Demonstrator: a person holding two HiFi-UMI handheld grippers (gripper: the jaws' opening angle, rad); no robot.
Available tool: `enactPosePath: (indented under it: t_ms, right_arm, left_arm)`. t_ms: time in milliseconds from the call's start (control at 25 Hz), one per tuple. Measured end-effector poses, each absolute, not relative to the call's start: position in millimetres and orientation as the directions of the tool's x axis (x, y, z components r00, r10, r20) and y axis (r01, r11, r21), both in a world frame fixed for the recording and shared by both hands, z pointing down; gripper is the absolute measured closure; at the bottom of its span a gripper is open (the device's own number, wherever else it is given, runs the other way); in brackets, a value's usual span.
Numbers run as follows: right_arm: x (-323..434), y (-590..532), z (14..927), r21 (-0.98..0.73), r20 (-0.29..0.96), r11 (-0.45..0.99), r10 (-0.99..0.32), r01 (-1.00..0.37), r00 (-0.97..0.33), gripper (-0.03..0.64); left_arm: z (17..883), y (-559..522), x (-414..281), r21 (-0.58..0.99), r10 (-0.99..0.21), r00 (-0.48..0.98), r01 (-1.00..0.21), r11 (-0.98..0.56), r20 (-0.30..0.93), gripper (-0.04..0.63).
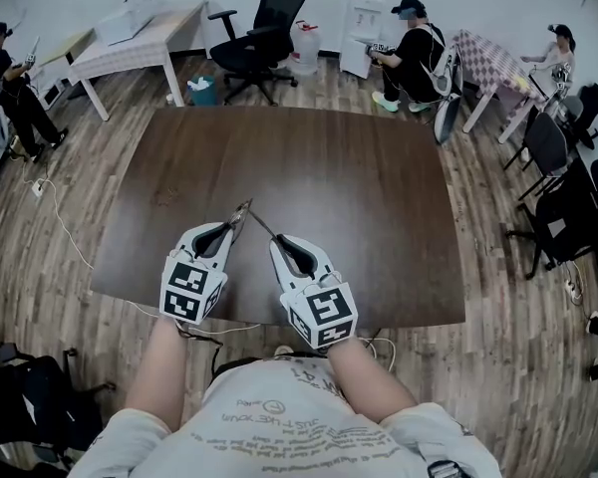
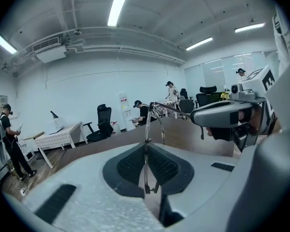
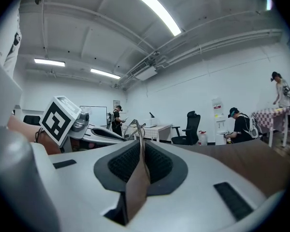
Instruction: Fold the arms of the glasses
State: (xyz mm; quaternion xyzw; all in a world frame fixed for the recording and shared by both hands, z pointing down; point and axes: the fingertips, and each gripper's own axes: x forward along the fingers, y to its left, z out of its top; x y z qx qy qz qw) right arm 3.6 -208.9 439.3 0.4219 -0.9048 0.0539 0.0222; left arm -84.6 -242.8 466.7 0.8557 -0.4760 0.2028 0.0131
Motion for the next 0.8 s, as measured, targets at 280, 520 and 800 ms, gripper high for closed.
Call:
enactPosePath:
  t_ms: [280, 520, 800]
  right_arm:
    - [2.2, -212.6, 446.4, -0.144, 0.106, 0.641, -0.747, -0.754, -0.656, 0.584]
    - [5.0, -216.4, 453.5, -0.212, 0.115, 0.636, -0.738, -0.742, -0.665, 0.586]
    - [-2.7, -217.8, 461.0, -0.241, 0.126, 0.638, -0.727, -0.732, -0.675, 0.588]
  left_arm:
    - [467.0, -245.0, -79.1, -0.141, -0.799, 0.483, -0.818, -0.558, 0.359, 0.563]
    - [468.9, -246.9, -69.0, -0.077, -0.779, 0.516, -0.814, -0.575, 0.357, 0.563]
    - [471.7, -246.7, -66.7, -0.028, -0.76, 0.546, -0.806, -0.591, 0.354, 0.563]
